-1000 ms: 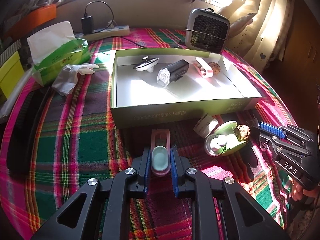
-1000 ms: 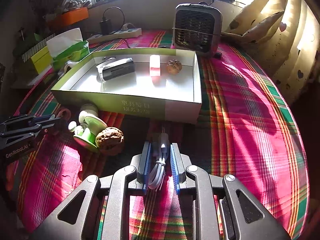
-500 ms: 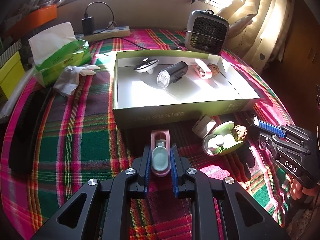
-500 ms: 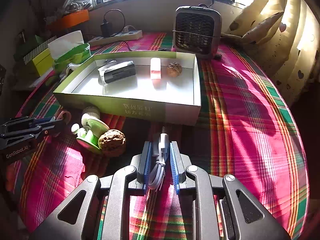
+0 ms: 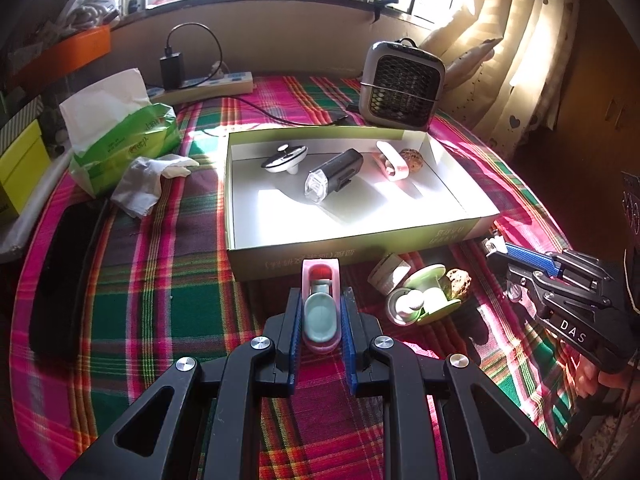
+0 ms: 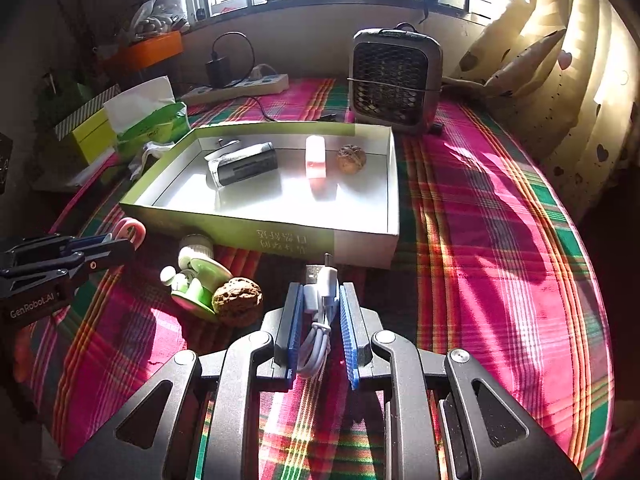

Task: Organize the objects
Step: 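Lift the pink-and-white case and white cable up toward the box, then lower the case and cable into the box and open both grippers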

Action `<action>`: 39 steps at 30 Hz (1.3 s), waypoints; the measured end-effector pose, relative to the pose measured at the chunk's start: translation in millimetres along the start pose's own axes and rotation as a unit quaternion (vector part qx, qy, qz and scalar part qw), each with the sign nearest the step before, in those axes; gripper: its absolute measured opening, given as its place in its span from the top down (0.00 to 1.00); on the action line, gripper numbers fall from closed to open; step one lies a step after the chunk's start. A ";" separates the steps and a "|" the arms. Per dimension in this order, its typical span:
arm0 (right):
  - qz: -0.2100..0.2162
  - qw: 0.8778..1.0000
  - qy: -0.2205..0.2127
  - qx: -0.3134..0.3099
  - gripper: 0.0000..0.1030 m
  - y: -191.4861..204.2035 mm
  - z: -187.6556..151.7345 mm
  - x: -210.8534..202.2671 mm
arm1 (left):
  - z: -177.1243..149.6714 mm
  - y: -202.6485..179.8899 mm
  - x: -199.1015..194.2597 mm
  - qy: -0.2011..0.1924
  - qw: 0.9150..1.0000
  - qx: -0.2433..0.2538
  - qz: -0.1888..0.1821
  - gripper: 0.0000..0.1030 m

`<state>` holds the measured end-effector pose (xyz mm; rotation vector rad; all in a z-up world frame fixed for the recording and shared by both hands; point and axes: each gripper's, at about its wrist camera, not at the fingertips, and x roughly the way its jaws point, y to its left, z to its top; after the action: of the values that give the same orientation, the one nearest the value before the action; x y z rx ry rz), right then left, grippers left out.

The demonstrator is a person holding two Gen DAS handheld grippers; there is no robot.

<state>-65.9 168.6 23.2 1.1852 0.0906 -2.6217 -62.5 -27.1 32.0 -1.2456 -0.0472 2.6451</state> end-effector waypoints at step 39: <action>0.005 1.000 0.015 0.013 0.81 -21.2 86.6 58.0 | 80.7 23.5 50.1 0.005 1.000 -0.007 0.000 0.85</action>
<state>-171.2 162.6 36.5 1.2307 0.0570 -2.6040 -159.5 -34.5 42.9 -1.2633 -0.0637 2.6438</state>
